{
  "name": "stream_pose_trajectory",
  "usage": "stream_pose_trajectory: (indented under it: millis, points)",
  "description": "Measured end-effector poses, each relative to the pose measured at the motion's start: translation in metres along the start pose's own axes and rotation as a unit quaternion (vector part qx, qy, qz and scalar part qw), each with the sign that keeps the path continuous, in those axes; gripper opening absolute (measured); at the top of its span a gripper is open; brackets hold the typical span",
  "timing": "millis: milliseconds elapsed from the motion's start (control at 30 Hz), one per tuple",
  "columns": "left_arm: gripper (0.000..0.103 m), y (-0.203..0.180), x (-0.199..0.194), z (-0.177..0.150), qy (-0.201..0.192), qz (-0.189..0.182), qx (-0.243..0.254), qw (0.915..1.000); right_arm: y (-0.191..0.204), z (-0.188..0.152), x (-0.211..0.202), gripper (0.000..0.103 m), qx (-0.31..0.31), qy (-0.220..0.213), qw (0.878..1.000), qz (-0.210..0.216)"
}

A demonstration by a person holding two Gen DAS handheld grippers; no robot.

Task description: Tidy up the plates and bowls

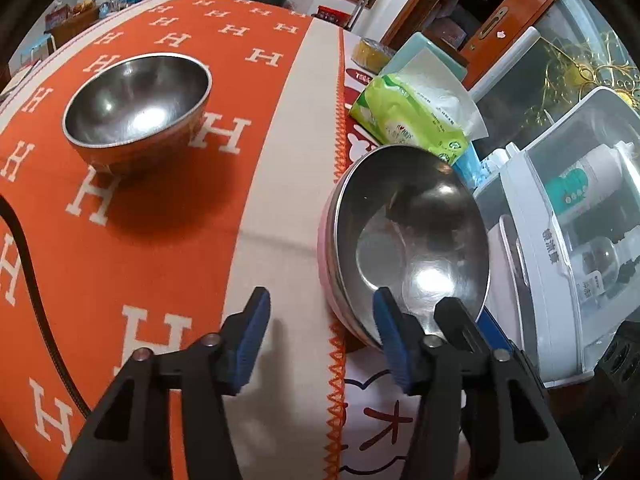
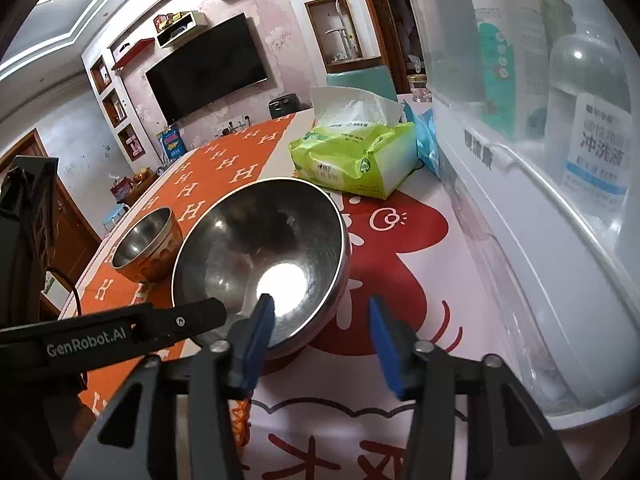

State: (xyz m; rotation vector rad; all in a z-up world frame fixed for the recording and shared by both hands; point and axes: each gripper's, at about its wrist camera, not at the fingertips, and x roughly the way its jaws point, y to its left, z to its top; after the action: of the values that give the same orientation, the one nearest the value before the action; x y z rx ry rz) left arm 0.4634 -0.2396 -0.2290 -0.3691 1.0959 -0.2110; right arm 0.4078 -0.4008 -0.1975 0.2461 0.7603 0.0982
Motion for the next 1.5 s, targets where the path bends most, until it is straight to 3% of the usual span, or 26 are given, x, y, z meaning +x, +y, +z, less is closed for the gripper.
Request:
stream_pose_trajectory:
  millis: [367,867,1500]
  points:
    - [0.015,-0.004,0.006,-0.012,0.024,-0.021,-0.006,0.9995,-0.007,-0.002,-0.001,0.019,0.008,0.016,1.000,0.004]
    - [0.015,-0.003,-0.014,-0.029,0.032,-0.018,-0.020,0.9991,-0.003,-0.002,-0.021,0.015,0.008,0.028,1.000,0.007]
    - [0.017,-0.006,-0.106,-0.060,0.011,-0.040,-0.003,0.9991,0.031,-0.006,-0.099,0.015,-0.008,0.010,1.000,0.023]
